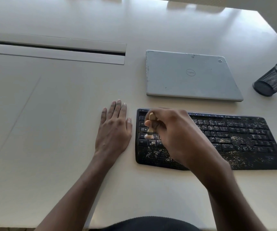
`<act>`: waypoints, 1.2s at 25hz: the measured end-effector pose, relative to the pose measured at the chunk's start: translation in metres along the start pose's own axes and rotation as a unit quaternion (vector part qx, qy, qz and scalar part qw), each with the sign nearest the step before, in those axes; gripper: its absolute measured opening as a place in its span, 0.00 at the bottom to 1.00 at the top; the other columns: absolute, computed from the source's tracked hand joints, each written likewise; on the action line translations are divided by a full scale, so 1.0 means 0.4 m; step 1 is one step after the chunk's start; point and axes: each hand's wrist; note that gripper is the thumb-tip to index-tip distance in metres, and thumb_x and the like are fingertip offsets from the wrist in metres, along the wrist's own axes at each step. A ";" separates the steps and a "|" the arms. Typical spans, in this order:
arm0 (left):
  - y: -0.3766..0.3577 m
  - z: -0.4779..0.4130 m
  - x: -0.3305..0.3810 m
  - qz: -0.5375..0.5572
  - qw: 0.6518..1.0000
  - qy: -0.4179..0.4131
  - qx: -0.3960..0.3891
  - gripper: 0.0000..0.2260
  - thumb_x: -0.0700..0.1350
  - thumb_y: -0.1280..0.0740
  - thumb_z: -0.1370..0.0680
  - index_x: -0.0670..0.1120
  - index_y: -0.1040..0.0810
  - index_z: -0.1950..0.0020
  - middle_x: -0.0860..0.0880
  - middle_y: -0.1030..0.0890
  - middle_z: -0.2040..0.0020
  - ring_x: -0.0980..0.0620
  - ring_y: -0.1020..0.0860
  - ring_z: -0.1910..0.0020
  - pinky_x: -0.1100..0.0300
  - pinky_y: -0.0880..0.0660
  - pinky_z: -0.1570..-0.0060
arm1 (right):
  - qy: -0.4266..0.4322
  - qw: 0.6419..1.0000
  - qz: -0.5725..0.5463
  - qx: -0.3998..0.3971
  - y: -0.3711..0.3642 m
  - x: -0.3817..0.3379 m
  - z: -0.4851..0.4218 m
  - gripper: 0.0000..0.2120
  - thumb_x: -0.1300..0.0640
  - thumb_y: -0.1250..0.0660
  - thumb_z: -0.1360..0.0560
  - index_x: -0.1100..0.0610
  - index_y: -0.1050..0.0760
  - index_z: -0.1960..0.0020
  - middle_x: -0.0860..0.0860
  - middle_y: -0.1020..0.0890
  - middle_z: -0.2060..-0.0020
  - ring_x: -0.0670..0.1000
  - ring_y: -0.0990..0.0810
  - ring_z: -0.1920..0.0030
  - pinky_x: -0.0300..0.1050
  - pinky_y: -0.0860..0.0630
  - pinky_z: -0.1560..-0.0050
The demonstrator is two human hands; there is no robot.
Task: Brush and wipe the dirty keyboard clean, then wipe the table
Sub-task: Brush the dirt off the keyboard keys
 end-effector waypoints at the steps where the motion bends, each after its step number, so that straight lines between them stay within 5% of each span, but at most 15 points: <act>1: 0.002 0.000 0.000 0.000 1.000 -0.001 -0.004 0.30 0.53 0.52 0.17 0.43 0.39 0.16 0.44 0.41 0.16 0.48 0.46 0.15 0.47 0.52 0.16 | 0.002 0.999 -0.035 0.003 -0.003 -0.008 -0.003 0.07 0.60 0.32 0.18 0.57 0.20 0.54 0.48 0.19 0.61 0.46 0.17 0.60 0.30 0.22 0.60; 3: 0.007 0.002 0.001 -0.001 1.000 -0.007 -0.013 0.32 0.54 0.54 0.19 0.44 0.40 0.16 0.44 0.42 0.15 0.49 0.47 0.15 0.47 0.53 0.16 | 0.010 0.997 -0.075 -0.016 -0.023 -0.018 -0.011 0.07 0.61 0.32 0.18 0.58 0.20 0.54 0.49 0.19 0.60 0.46 0.17 0.59 0.33 0.19 0.57; 6: 0.006 0.001 0.003 0.000 1.000 -0.006 -0.011 0.31 0.54 0.54 0.18 0.44 0.41 0.16 0.44 0.42 0.15 0.49 0.47 0.15 0.47 0.53 0.16 | 0.003 0.999 -0.027 -0.030 -0.033 -0.010 -0.009 0.07 0.59 0.32 0.18 0.56 0.19 0.54 0.47 0.18 0.60 0.42 0.20 0.60 0.26 0.28 0.61; 12: 0.001 0.000 0.002 -0.003 1.000 0.001 -0.007 0.29 0.53 0.51 0.16 0.44 0.39 0.16 0.45 0.41 0.15 0.49 0.45 0.15 0.48 0.52 0.16 | -0.069 0.997 -0.032 0.023 0.027 0.012 0.019 0.08 0.59 0.34 0.17 0.59 0.20 0.52 0.49 0.17 0.59 0.36 0.22 0.64 0.21 0.32 0.67; 18: 0.003 0.001 0.002 0.001 1.000 0.001 -0.005 0.29 0.53 0.50 0.16 0.44 0.39 0.16 0.45 0.41 0.15 0.49 0.46 0.15 0.48 0.52 0.16 | -0.033 0.999 -0.034 0.021 -0.018 0.011 -0.020 0.06 0.62 0.31 0.19 0.55 0.17 0.51 0.45 0.15 0.59 0.42 0.17 0.57 0.27 0.27 0.61; 25: 0.002 0.000 0.003 0.001 1.000 0.004 -0.009 0.29 0.53 0.50 0.17 0.44 0.39 0.16 0.45 0.40 0.16 0.49 0.45 0.15 0.47 0.52 0.16 | -0.080 0.993 -0.009 0.089 0.035 0.031 0.022 0.09 0.58 0.34 0.17 0.59 0.20 0.54 0.46 0.18 0.63 0.33 0.21 0.66 0.24 0.31 0.69; 30: 0.002 0.001 0.003 0.001 1.000 0.001 -0.006 0.28 0.52 0.49 0.16 0.44 0.39 0.16 0.44 0.40 0.16 0.49 0.45 0.15 0.47 0.52 0.16 | -0.102 0.987 -0.005 0.127 -0.019 0.034 0.033 0.14 0.53 0.35 0.16 0.58 0.21 0.59 0.49 0.16 0.66 0.45 0.18 0.66 0.46 0.22 0.62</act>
Point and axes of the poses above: each hand's wrist, its own z-axis away from the middle knuckle, its own y-axis out of the back of the hand, x = y × z
